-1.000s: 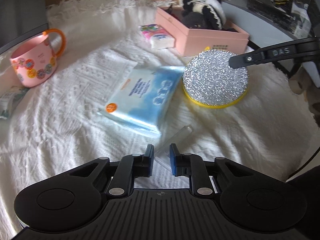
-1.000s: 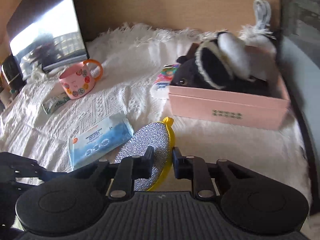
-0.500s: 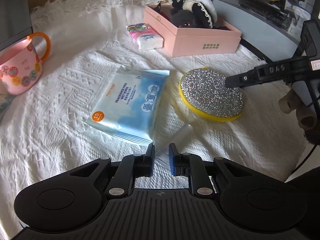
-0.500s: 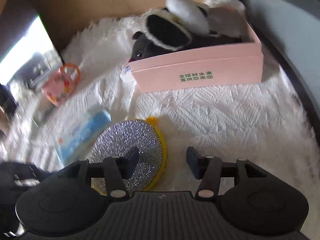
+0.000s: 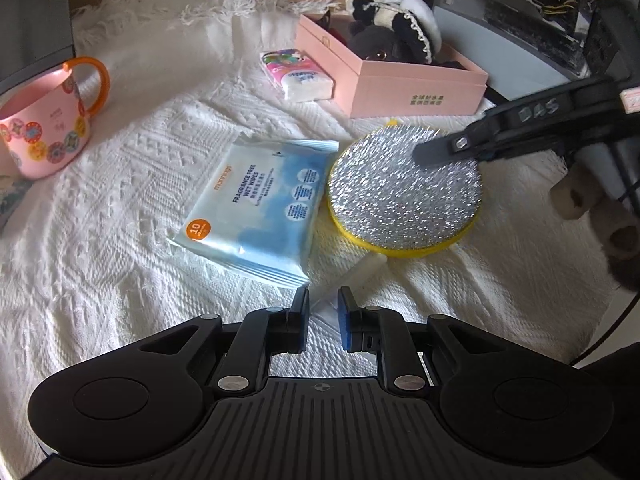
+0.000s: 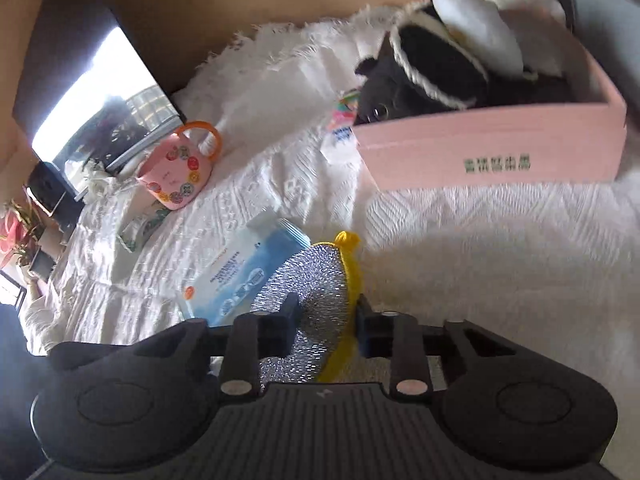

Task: Organize soft objects
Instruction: 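Lift the brush with the right tool while the left tool carries the clear piece toward the box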

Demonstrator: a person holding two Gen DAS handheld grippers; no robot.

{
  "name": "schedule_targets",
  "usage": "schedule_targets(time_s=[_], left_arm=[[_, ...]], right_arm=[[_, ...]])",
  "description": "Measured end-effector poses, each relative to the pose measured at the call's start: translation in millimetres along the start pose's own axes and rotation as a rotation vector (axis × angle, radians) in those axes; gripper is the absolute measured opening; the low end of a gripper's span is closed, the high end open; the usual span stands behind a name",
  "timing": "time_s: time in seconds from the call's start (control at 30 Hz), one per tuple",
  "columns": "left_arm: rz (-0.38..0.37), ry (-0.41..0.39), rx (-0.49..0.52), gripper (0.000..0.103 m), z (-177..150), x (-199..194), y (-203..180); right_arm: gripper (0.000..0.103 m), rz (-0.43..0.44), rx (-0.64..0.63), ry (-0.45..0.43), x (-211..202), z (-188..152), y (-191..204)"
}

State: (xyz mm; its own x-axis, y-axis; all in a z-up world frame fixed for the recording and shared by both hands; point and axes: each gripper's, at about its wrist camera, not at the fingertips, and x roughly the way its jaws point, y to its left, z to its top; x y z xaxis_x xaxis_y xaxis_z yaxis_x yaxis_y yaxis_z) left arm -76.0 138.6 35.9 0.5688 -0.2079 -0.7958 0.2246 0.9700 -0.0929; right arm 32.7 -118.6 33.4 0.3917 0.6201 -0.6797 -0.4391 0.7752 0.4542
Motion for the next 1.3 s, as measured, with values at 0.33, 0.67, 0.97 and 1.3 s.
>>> schedule_targets(time_s=[0.33,0.67,0.97,1.3], left_arm=[[-0.058,-0.022,0.134,0.01,23.1,-4.6,-12.9],[-0.115,0.139,0.26,0.015,35.0,16.2,-16.2],[-0.08,0.17,0.387,0.016,39.9,19.5,-36.5],[-0.093,0.25,0.667,0.021,48.8,29.3,-67.4]], right_arm=[[0.014,-0.252,-0.083,-0.136,-81.0,-3.4,-1.7],[0.014,-0.362,-0.096,-0.167,-112.0,-36.1,-11.2],[0.016,-0.324,-0.156,-0.156,-91.5,-38.6,7.0],[0.019,-0.324,-0.192,-0.108,-70.8,-35.5,9.6]])
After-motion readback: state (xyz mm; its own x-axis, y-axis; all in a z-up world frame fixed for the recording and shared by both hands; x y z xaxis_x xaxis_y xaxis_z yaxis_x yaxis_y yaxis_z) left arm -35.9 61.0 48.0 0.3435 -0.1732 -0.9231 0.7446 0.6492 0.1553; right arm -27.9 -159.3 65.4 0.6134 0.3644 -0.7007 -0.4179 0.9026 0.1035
